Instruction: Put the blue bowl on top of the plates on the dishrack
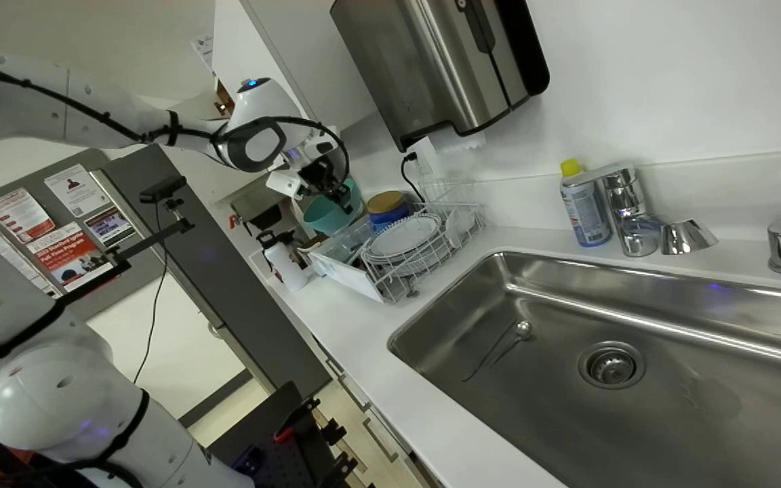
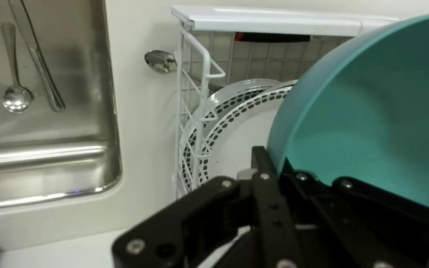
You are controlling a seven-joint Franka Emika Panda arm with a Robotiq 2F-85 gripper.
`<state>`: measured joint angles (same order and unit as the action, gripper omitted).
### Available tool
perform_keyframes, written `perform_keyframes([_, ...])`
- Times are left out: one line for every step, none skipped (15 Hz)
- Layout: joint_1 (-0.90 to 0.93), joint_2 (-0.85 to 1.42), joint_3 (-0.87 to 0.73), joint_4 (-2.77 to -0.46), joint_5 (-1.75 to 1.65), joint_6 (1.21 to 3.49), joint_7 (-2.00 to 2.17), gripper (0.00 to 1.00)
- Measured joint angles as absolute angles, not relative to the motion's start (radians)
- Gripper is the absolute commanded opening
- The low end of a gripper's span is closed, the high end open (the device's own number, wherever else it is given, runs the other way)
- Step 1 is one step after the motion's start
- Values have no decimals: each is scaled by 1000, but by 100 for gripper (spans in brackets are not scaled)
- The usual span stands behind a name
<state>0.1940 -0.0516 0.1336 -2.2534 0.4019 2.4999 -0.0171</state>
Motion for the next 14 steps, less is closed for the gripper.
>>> perform_keyframes([193,-51,133,-2251,402,2500,-17,1])
perform_keyframes([193,-51,133,-2250,402,2500,-17,1])
perform_keyframes([193,-50,134,-2250,407,2503,-17,1])
perform_keyframes([193,-45,138,-2250,409,2516,-8,1])
perform_keyframes([193,-36,144,-2249,406,2536,13,1])
perform_keyframes([195,-22,154,-2243,395,2558,48,1])
perform_keyframes([196,-5,166,-2235,382,2583,88,1])
perform_keyframes([199,16,178,-2224,359,2609,137,1])
perform_keyframes([205,37,186,-2213,330,2634,192,1])
perform_keyframes([211,59,193,-2202,291,2661,251,1])
perform_keyframes([218,80,194,-2189,240,2684,317,1])
perform_keyframes([224,100,193,-2179,179,2703,388,1])
perform_keyframes([232,118,188,-2167,108,2713,465,1])
perform_keyframes([241,136,179,-2154,37,2715,542,1])
